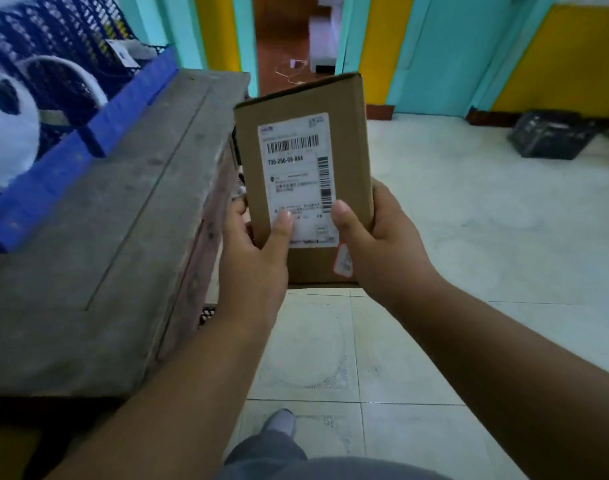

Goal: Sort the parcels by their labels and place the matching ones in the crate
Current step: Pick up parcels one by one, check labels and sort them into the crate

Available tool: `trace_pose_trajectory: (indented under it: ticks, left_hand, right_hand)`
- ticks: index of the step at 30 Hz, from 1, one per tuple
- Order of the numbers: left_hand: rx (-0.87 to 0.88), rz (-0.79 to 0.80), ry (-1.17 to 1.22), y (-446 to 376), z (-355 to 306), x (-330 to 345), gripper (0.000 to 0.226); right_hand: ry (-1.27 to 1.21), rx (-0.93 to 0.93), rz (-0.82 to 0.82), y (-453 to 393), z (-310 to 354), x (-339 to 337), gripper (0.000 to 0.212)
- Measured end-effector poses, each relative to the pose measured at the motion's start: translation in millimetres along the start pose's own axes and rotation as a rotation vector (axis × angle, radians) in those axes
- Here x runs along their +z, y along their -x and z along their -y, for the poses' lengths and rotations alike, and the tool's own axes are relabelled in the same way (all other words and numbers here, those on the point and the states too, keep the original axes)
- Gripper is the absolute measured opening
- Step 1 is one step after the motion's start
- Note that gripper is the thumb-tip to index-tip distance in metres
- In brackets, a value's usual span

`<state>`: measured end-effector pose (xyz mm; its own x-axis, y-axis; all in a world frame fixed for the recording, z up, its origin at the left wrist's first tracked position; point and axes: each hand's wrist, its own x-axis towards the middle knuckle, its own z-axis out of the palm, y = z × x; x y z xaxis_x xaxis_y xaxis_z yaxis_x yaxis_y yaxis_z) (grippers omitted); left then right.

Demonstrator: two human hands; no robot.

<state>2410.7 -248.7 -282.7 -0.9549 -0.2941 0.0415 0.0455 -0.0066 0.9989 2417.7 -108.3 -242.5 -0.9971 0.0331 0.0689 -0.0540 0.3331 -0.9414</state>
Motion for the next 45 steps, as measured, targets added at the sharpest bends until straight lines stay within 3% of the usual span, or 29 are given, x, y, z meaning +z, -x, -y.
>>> trace_pose_trajectory:
  ticks: [5, 8, 14, 21, 27, 36, 45]
  left_hand:
    - [0.066, 0.150, -0.044, -56, -3, 45, 0.065]
    - [0.103, 0.281, -0.083, -90, -3, 87, 0.065]
    - [0.074, 0.574, -0.114, -113, 17, 219, 0.062]
    - [0.028, 0.907, -0.064, -95, 24, 423, 0.064]
    - [0.057, 1.076, -0.021, -70, 8, 555, 0.067]
    - [0.083, 1.421, -0.047, -70, 25, 710, 0.067]
    - [0.185, 1.978, -0.057, -49, 31, 837, 0.071]
  right_hand:
    - [-0.082, 0.042, -0.125, -49, -22, -19, 0.076]
    - [-0.080, 0.066, -0.224, -80, -36, -44, 0.085]
    - [-0.052, 0.160, -0.516, -105, -97, -138, 0.082]
    - [0.026, 0.229, -0.777, -115, -163, -309, 0.079]
    - [0.032, 0.197, -0.965, -119, -189, -424, 0.075]
    - [-0.006, 0.289, -1.281, -140, -246, -516, 0.073]
    - [-0.027, 0.420, -1.828, -148, -274, -544, 0.071]
